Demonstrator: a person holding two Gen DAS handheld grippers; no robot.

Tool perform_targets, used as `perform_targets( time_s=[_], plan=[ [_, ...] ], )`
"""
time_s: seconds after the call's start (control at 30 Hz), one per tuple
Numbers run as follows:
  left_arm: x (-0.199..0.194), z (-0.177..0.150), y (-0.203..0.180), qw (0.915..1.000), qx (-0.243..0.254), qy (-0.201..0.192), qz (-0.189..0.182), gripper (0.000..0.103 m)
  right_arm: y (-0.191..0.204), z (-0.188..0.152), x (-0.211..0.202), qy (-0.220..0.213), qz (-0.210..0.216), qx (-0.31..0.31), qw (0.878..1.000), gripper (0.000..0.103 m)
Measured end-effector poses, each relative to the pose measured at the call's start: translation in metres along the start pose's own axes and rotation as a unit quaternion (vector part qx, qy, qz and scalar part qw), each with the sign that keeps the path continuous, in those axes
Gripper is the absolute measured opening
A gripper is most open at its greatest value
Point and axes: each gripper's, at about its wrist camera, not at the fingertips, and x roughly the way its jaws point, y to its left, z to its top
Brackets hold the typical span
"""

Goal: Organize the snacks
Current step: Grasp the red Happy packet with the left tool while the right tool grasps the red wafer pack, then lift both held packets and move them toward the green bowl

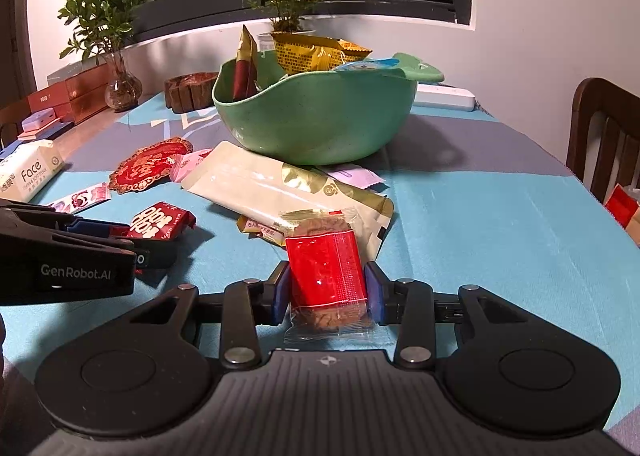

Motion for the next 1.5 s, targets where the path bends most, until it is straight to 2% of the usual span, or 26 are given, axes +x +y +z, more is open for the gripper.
perform_targets(
  time_s=[1.5],
  plan=[
    [-0.012, 0.002, 0.001, 0.9998, 0.003, -0.019, 0.004, 0.103, 0.003, -0.001, -0.009, -0.036, -0.004, -0.003, 0.999, 0.045]
  ],
)
